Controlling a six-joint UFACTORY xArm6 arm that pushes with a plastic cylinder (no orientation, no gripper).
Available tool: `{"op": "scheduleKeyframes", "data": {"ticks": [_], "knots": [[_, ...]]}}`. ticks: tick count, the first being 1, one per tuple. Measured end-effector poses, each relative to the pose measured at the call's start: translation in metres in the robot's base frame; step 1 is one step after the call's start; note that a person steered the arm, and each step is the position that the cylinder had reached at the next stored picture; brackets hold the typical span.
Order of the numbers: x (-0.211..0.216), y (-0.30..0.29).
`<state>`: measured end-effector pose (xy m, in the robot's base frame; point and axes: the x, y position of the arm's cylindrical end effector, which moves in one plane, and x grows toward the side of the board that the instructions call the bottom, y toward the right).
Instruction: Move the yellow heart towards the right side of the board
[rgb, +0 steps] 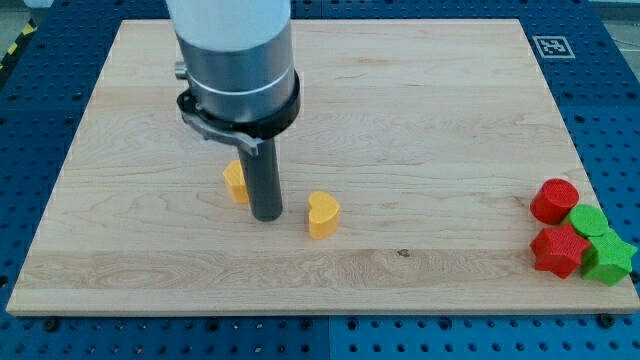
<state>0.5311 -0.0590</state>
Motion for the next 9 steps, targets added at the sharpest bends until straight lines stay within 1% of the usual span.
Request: {"op": "scheduleKeyframes", "data": {"ticks": [1, 4, 9], "knots": [[0.008, 0.006], [0.008, 0.038], [0.013, 0.061]]}}
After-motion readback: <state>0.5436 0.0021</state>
